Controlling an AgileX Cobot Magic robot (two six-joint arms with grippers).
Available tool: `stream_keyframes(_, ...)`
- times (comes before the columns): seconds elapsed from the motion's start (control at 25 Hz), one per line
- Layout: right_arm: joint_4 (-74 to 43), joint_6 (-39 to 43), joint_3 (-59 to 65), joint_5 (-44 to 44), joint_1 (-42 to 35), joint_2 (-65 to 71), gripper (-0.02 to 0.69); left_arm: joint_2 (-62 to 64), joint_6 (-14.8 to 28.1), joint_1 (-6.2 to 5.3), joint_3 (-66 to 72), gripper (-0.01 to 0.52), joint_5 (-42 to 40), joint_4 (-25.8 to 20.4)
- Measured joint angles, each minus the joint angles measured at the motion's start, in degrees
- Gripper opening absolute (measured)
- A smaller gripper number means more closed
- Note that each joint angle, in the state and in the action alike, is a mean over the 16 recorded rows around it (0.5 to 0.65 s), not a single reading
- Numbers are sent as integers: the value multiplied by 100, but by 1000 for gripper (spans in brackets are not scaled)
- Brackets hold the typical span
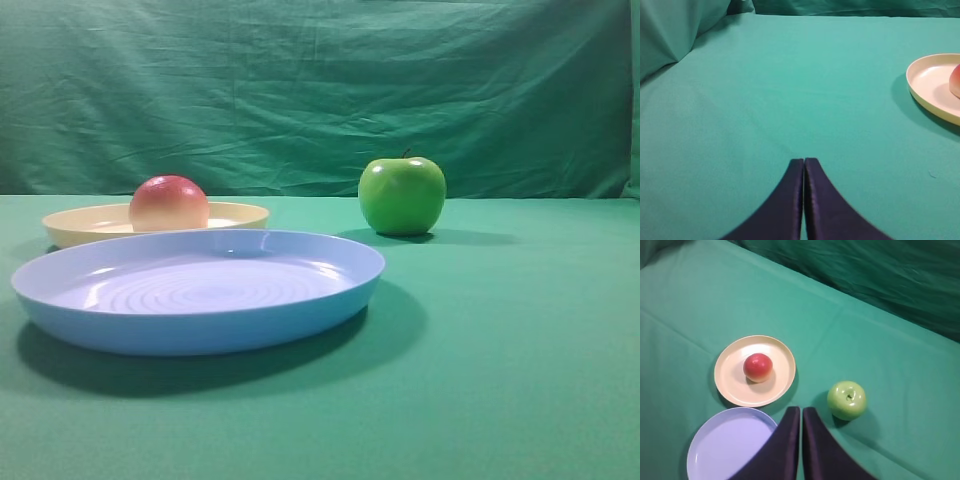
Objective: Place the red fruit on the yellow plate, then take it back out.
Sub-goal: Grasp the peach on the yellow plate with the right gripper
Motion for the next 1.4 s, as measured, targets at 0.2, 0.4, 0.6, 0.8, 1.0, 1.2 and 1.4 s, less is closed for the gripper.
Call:
stream_keyframes(0.2,-165,94,797,-238,-42,-729,0,0,0,0,0,0,0,0)
stream_keyframes(0.4,-287,208,1917,-671,-282,-1675,0,0,0,0,0,0,0,0)
stream_keyframes(0.6,-352,264,3116,-1343,-779,-2726,0,0,0,0,0,0,0,0)
stream_keyframes(0.8,-332,302,4301,-2104,-1511,-3785,0,0,0,0,0,0,0,0)
stream_keyframes(1.0,-300,313,5469,-2866,-2216,-4688,0,0,0,0,0,0,0,0)
stream_keyframes(1.2,-285,323,6576,-3510,-2735,-5452,0,0,0,0,0,0,0,0)
stream_keyframes(1.4,-284,338,7620,-4088,-3105,-6170,0,0,0,0,0,0,0,0)
